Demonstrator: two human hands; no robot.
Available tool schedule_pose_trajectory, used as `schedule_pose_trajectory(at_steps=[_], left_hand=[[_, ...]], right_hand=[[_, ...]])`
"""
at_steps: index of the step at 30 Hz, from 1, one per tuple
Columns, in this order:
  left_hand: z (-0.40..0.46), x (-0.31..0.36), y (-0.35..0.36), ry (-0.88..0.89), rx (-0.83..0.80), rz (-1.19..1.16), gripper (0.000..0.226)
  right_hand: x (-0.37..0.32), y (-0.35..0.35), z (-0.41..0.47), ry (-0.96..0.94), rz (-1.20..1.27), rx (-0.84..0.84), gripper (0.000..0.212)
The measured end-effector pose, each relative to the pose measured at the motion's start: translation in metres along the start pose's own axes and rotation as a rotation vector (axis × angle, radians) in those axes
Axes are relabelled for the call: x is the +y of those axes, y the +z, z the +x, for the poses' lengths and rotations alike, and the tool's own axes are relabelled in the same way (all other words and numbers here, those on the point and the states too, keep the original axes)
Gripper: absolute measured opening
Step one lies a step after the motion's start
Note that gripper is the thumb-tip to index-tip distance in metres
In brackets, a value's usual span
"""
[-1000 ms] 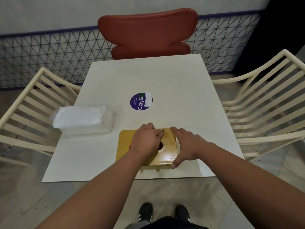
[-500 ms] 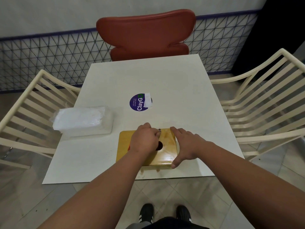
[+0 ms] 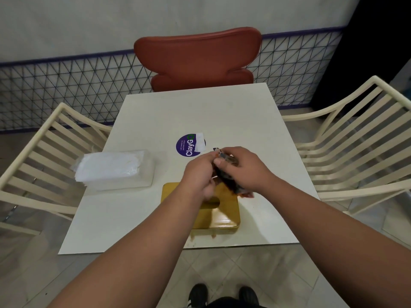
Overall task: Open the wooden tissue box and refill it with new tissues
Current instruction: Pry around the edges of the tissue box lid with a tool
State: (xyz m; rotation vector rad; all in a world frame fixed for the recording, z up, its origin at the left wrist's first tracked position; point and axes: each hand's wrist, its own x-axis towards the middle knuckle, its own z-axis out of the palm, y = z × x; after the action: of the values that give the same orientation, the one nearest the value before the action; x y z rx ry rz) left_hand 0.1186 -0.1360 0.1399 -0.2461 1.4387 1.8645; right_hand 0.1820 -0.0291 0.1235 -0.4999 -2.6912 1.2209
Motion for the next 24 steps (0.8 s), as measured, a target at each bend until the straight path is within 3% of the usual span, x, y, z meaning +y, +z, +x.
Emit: schedule_pose_trajectory(at_steps=[3,5,7,10,11,13,16,21,24], left_hand=[[-0.003,0.0,0.001,0.0,-0.112,-0.08,0.02],[0.003,-0.003,-0.007,0.032,-0.166,0.096,0.026],[0.006,-0.005,-0.021,0.191,-0.188,0.541,0.034],[0.017,-0.012,-0.058,0.527,-0.201,1.527,0.069],[0.021,-0.016,-0.07,0.549,-0.243,1.761,0.09],[0.026,-0.028,-0.088,0.524,-0.31,2.007,0.122],[0.033,-0.045,-0.099,0.498,-0.313,2.109,0.139],[0.036,-0.05,-0.101,0.487,-0.297,2.106,0.141],[0.036,-0.051,-0.101,0.487,-0.296,2.099,0.14]], right_hand=[[0.005,-0.005,0.001,0.014,-0.096,0.037,0.038],[0.014,-0.004,-0.001,0.038,-0.127,0.034,0.031],[0.026,-0.002,-0.006,0.05,-0.178,0.01,0.021],[0.051,-0.003,-0.015,0.036,-0.232,-0.008,0.012],[0.058,-0.004,-0.018,0.01,-0.237,-0.018,0.012],[0.069,-0.005,-0.025,-0.041,-0.235,-0.047,0.02],[0.077,-0.001,-0.031,-0.057,-0.197,-0.085,0.025],[0.078,0.011,-0.031,0.038,-0.019,-0.036,0.036],[0.078,0.02,-0.026,-0.032,-0.066,-0.029,0.039]])
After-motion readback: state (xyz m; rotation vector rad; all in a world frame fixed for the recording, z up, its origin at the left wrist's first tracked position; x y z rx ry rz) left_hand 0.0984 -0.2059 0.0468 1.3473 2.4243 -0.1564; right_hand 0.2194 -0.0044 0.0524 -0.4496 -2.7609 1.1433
